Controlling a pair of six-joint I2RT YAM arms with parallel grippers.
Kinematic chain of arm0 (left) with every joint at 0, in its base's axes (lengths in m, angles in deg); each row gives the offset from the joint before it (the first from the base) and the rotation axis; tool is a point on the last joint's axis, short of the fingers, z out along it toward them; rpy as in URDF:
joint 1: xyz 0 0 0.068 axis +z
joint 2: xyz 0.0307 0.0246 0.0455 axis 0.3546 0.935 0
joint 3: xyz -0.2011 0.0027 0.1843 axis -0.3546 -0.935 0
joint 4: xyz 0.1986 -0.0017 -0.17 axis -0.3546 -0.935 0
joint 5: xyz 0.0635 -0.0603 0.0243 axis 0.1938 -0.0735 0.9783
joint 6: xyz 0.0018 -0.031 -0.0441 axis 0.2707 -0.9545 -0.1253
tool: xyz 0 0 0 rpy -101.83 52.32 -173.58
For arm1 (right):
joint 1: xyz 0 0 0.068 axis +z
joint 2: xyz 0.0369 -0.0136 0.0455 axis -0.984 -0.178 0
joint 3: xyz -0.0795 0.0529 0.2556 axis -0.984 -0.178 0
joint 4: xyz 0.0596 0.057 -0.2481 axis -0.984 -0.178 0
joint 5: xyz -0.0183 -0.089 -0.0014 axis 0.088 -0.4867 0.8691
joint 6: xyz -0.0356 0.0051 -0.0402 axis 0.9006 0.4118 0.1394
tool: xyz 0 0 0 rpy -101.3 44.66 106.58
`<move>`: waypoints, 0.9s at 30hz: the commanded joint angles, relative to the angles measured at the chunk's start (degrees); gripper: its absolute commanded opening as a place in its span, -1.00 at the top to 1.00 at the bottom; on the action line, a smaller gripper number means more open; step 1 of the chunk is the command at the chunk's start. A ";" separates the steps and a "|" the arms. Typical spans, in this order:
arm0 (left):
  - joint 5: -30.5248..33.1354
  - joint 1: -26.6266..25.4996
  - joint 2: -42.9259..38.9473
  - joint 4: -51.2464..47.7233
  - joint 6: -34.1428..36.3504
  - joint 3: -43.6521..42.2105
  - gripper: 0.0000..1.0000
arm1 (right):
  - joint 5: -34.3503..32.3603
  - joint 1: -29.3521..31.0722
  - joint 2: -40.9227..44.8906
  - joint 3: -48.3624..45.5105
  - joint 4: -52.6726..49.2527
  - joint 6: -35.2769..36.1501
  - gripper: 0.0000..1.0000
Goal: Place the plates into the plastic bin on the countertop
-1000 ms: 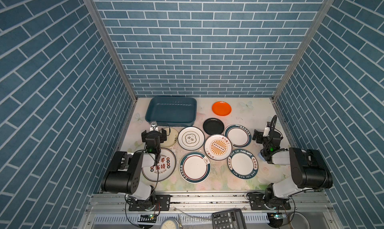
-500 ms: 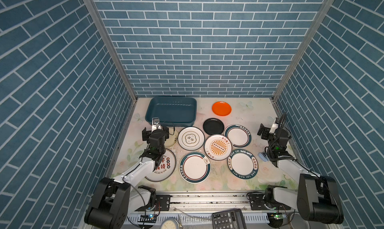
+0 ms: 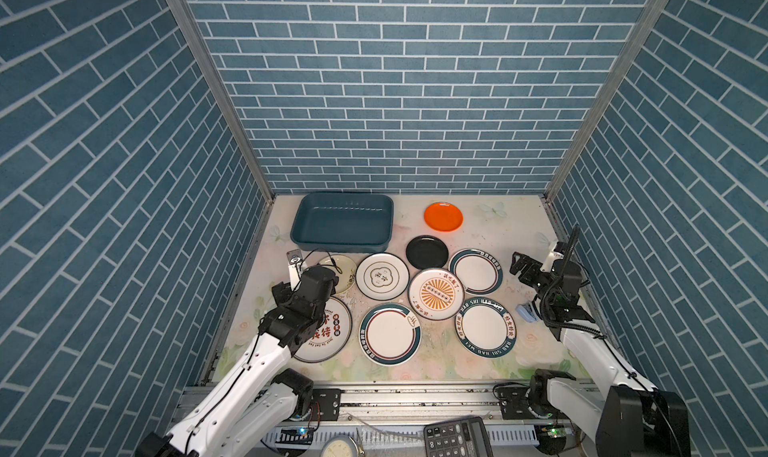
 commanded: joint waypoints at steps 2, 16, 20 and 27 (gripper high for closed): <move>0.27 -0.17 -6.21 -14.72 -8.74 -0.65 -0.99 | 7.79 0.56 2.55 3.27 -10.20 -6.14 -0.97; -8.57 4.04 -9.08 -29.77 -20.41 0.13 -0.99 | 13.42 3.16 4.54 9.14 -26.96 -0.50 -0.94; -11.39 5.26 -8.81 -30.16 -22.96 -1.09 -0.99 | 12.96 4.61 4.30 11.45 -30.59 2.55 -0.94; -28.34 12.45 -4.74 -22.38 -24.98 -7.66 -0.99 | 11.25 6.99 4.37 13.61 -33.53 3.92 -0.94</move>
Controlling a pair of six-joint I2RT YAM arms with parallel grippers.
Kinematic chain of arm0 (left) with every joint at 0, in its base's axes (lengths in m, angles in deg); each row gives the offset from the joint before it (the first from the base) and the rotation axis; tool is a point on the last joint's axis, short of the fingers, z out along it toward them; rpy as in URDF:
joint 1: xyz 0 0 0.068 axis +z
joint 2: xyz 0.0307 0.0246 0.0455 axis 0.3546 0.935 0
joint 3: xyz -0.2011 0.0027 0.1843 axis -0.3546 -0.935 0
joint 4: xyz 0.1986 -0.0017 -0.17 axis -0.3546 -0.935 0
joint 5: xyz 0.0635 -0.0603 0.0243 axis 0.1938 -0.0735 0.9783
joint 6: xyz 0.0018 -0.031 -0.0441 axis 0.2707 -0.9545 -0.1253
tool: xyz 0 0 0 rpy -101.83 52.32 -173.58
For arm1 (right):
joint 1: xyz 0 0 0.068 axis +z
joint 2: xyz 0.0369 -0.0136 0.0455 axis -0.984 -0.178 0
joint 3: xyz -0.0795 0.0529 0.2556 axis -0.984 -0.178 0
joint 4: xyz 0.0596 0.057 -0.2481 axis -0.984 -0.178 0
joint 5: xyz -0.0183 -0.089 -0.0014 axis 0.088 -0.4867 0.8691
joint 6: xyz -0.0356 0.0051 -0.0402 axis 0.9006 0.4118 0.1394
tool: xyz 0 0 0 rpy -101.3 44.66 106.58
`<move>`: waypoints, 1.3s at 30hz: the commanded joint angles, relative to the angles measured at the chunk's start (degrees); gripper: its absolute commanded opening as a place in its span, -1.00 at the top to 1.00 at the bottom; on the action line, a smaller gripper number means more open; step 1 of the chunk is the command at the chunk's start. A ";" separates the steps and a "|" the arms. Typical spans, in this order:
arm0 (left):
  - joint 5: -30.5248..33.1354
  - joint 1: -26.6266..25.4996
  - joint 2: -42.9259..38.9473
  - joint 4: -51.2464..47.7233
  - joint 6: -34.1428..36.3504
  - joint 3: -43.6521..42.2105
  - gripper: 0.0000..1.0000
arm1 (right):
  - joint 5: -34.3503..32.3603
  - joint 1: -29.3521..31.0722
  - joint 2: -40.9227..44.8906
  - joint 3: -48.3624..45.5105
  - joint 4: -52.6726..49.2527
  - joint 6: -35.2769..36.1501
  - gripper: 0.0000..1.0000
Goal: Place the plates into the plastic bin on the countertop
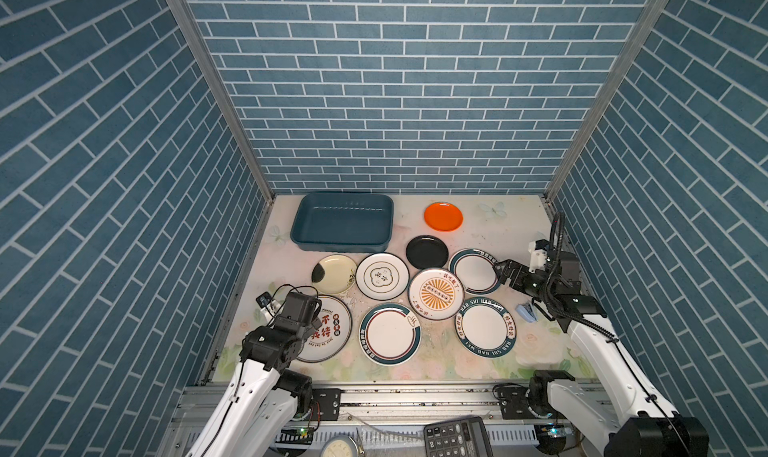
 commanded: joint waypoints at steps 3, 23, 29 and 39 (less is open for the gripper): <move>-9.93 2.14 1.57 3.77 -3.13 -3.02 -0.99 | -1.03 1.28 0.60 1.31 -3.67 2.68 -0.94; -21.72 6.54 1.91 11.99 -8.42 -11.47 -0.99 | -1.39 1.99 0.40 0.90 -4.89 2.50 -0.90; -19.00 6.71 0.61 10.21 -6.49 -9.18 -0.99 | -2.01 2.06 0.66 1.26 -5.08 2.37 -0.90; -17.96 8.34 10.46 18.67 -3.48 -7.98 -0.99 | -1.21 2.07 -0.85 1.76 -5.01 2.50 -0.87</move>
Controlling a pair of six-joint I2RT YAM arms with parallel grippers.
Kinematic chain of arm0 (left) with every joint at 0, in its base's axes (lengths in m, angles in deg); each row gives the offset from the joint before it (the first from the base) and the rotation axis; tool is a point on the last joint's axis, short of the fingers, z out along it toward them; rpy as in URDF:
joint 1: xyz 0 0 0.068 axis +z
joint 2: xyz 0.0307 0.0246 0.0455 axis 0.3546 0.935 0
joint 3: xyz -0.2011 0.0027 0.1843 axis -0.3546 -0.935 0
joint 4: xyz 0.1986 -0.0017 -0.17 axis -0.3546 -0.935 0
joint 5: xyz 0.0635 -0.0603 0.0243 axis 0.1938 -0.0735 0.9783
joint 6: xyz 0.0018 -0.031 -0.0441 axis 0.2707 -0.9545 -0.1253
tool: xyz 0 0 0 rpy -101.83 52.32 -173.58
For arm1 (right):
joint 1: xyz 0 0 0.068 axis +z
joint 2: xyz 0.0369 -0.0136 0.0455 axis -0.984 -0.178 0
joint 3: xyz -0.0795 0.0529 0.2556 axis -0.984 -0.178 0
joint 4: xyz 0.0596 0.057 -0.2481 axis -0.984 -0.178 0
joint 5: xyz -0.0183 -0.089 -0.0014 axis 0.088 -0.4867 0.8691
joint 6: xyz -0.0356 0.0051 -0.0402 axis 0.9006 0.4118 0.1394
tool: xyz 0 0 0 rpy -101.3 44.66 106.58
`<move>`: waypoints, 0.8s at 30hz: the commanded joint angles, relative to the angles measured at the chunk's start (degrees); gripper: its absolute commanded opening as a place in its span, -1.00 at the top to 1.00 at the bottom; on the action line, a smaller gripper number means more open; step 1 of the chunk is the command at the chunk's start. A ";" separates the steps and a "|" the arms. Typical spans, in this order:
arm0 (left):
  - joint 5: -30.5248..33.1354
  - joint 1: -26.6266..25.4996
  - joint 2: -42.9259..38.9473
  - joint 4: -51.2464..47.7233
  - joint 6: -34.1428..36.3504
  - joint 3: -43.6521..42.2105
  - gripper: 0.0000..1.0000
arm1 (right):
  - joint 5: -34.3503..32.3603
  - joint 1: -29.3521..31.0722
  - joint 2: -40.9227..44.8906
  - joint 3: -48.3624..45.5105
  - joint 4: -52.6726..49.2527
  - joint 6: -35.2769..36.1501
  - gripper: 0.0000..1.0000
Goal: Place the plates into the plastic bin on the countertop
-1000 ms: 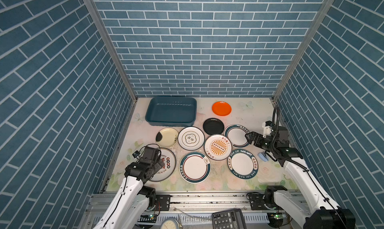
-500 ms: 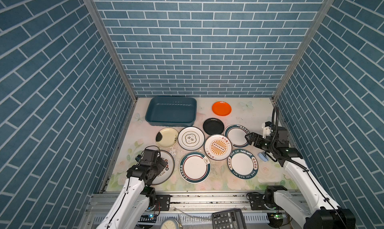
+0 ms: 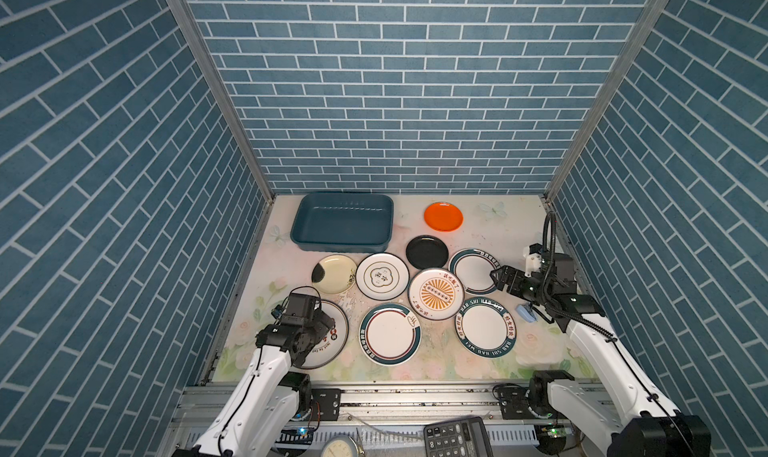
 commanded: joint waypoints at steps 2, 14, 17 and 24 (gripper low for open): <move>2.07 2.79 3.28 3.57 2.76 0.54 -0.99 | -0.25 0.25 -0.51 1.77 -0.52 1.08 -0.87; 1.91 9.13 16.71 14.19 9.06 2.95 -0.98 | -1.21 0.30 -1.87 2.94 -1.17 0.82 -0.85; 1.56 10.07 20.69 17.40 9.38 3.45 -0.97 | -1.48 0.32 -2.58 3.40 -1.25 0.64 -0.84; 2.32 11.91 27.77 20.92 11.59 6.43 -0.97 | -1.99 0.31 -3.18 4.14 -1.64 0.73 -0.83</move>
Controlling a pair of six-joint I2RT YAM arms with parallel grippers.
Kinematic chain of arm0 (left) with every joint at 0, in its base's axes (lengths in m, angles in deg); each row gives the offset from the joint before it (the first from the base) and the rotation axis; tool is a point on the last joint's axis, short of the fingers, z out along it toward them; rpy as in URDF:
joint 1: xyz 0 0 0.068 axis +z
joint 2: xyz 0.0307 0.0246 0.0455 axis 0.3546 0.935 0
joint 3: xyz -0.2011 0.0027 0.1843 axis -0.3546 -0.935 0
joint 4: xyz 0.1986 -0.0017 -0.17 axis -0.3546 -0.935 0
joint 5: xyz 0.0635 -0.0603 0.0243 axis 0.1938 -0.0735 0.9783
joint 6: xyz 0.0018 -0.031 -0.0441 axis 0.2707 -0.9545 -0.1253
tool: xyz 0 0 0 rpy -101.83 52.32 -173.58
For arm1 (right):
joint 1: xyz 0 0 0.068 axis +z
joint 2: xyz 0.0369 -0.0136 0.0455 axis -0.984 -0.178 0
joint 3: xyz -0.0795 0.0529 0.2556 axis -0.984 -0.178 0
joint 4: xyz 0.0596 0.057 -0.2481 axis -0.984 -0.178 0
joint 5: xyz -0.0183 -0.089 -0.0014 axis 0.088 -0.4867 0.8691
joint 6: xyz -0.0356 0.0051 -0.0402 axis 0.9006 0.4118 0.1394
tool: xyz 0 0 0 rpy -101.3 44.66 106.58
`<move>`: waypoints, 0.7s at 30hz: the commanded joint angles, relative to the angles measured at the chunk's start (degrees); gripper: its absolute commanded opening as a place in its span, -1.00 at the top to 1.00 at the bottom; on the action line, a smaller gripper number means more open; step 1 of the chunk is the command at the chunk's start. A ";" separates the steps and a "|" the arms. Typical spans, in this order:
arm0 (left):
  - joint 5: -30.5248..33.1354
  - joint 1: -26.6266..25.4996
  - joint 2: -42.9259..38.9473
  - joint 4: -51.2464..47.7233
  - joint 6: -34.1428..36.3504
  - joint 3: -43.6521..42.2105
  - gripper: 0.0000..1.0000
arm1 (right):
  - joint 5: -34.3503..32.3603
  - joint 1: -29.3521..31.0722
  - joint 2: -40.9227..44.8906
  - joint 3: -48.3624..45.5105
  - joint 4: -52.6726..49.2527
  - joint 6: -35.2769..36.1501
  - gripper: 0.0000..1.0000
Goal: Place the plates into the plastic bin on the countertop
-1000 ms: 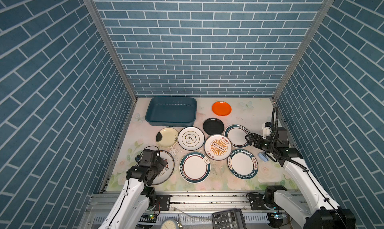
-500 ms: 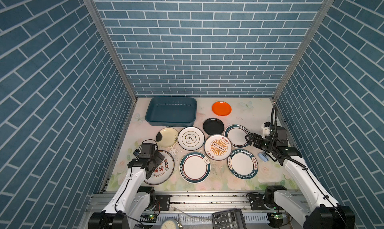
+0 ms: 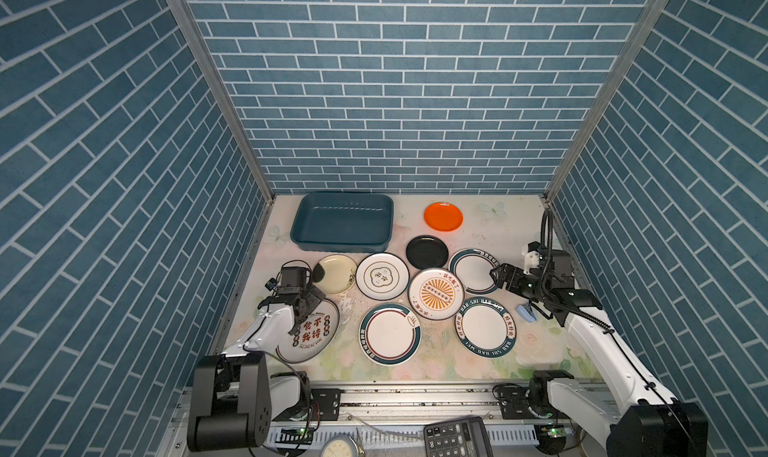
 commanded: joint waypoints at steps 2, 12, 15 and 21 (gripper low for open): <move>-0.41 0.91 3.47 -0.69 1.39 -0.39 -0.97 | -1.24 0.23 -0.35 2.59 -1.33 0.57 -0.83; 3.97 1.96 6.54 0.00 4.15 3.57 -0.99 | -0.90 0.36 -1.76 3.10 -0.38 0.00 -0.82; 4.60 2.31 7.94 0.86 4.36 4.60 -0.99 | -0.70 0.40 -2.22 3.12 -0.13 -0.05 -0.81; 5.91 2.49 10.63 1.97 4.81 7.03 -0.99 | -1.24 0.40 -2.62 3.12 0.08 0.05 -0.81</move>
